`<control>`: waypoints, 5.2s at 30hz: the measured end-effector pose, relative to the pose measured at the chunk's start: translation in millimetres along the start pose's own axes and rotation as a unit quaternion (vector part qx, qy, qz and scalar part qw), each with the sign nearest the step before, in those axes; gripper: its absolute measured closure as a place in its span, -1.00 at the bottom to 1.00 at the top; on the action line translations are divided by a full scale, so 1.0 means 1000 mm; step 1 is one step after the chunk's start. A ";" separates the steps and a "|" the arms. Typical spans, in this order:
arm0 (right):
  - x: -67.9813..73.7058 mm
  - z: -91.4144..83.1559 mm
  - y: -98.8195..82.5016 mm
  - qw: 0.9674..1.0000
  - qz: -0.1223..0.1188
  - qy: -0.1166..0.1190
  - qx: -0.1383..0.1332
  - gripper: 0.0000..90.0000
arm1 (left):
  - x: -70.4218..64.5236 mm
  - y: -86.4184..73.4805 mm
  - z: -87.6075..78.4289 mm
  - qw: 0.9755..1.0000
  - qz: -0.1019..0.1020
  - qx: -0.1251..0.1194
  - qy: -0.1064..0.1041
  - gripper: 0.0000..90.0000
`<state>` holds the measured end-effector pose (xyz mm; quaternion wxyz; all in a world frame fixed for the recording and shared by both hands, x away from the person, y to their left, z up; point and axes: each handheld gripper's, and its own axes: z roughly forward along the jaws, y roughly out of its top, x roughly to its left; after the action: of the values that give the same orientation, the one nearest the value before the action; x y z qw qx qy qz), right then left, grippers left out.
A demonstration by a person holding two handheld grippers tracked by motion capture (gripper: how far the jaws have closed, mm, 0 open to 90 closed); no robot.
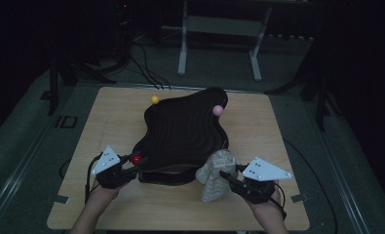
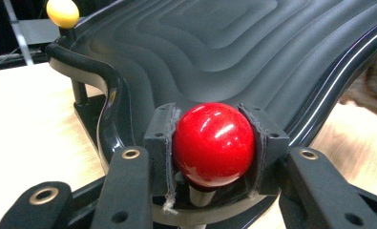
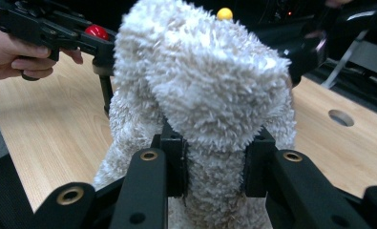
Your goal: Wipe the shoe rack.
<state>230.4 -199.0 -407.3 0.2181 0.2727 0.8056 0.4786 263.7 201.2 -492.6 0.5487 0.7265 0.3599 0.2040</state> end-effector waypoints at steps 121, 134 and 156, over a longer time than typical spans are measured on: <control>0.048 0.071 0.025 0.993 -0.069 0.089 0.039 0.51 | 0.007 0.000 0.001 1.000 0.000 -0.001 -0.031 0.32; 0.053 0.075 0.028 0.992 -0.083 0.085 0.035 0.51 | 0.006 0.000 0.000 1.000 0.000 -0.002 -0.029 0.32; 0.070 0.097 0.020 0.988 -0.134 0.049 0.058 0.51 | 0.006 0.000 0.001 1.000 0.000 -0.001 -0.031 0.32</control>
<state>241.4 -83.2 -439.2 0.2246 0.1507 0.8710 0.4101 268.3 205.4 -493.1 0.5604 0.7316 0.3427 0.1821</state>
